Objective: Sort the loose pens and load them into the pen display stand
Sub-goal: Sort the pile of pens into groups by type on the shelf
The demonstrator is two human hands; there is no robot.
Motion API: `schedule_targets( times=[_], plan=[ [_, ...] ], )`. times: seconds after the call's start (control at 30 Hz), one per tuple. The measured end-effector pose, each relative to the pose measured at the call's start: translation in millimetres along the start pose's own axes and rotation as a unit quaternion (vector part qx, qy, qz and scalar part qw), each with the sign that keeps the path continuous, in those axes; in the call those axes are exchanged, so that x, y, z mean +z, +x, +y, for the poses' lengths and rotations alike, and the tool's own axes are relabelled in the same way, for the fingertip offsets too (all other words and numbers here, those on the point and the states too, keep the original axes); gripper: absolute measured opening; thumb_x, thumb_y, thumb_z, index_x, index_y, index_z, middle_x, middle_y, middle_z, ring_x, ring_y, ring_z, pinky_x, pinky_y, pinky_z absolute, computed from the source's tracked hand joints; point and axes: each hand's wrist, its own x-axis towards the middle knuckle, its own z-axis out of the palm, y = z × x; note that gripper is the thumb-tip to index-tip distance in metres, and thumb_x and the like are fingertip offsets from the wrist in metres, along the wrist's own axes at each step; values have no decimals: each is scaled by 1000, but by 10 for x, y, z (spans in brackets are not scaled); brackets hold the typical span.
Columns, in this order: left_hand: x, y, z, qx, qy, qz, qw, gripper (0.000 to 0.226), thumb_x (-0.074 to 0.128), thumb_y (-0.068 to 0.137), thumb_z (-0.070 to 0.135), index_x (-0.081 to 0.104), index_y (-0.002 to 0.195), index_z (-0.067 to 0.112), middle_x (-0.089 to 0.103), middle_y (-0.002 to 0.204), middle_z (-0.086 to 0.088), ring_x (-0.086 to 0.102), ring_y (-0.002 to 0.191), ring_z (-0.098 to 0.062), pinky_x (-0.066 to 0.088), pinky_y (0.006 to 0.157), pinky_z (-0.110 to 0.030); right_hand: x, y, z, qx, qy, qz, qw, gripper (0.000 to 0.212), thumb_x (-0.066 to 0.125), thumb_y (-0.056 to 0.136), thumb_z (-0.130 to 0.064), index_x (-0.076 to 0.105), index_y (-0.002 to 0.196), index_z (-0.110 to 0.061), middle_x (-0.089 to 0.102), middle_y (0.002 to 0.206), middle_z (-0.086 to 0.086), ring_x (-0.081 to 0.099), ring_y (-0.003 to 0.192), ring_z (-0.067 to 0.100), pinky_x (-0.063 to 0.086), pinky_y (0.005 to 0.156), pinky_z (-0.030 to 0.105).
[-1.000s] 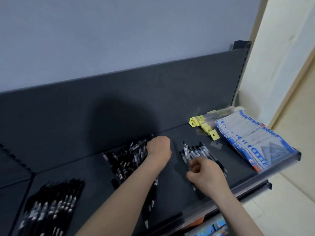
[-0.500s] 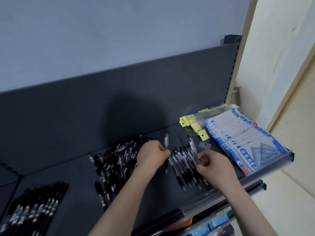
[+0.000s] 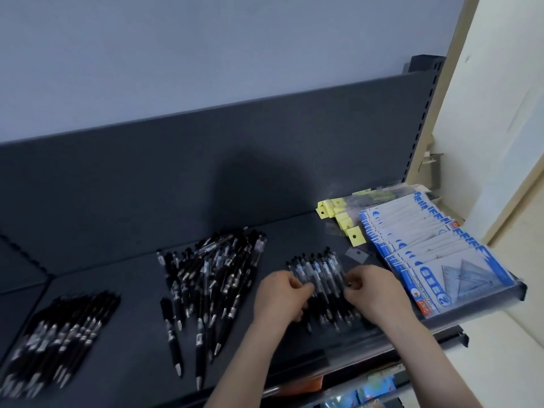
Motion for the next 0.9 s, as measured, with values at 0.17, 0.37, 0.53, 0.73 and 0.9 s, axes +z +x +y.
schedule_targets(
  times=[0.17, 0.37, 0.53, 0.73, 0.9],
  plan=[
    [-14, -60, -21, 9, 25, 24, 999, 18, 66, 82, 35, 63, 75, 19, 71, 64, -2, 68, 54, -18, 60, 65, -38, -11, -5, 32, -12, 8, 6, 1000, 22, 66, 83, -24, 71, 103, -20, 72, 94, -2, 65, 88, 16, 51, 75, 27],
    [-154, -151, -105, 38, 42, 52, 997, 15, 66, 82, 39, 62, 79, 24, 67, 73, 4, 67, 69, -17, 59, 68, -39, 23, -24, -109, -24, 40, 26, 999, 26, 64, 82, -20, 70, 108, -22, 70, 92, -3, 64, 87, 17, 49, 74, 26],
    [-439, -280, -247, 53, 40, 103, 992, 12, 67, 83, 38, 64, 81, 27, 64, 71, 8, 63, 69, -10, 52, 64, -28, 160, -63, -427, -49, 63, 25, 996, 21, 62, 80, -19, 71, 98, -25, 69, 85, -6, 64, 83, 17, 51, 73, 28],
    [-993, -463, -646, 17, 12, 186, 982, 7, 68, 81, 33, 65, 76, 29, 64, 66, 11, 61, 65, -5, 47, 58, -24, 489, -146, -861, -100, 71, -26, 992, 25, 60, 82, -18, 70, 105, -22, 71, 95, -7, 64, 91, 12, 48, 77, 23],
    [-1392, -602, -1030, -24, 12, 232, 972, 10, 68, 83, 29, 64, 74, 30, 65, 66, 9, 63, 65, -9, 51, 58, -27, 769, -213, -1160, -112, 77, -61, 989, 26, 61, 85, -22, 67, 110, -22, 65, 90, -9, 63, 91, 11, 45, 75, 20]
  ],
)
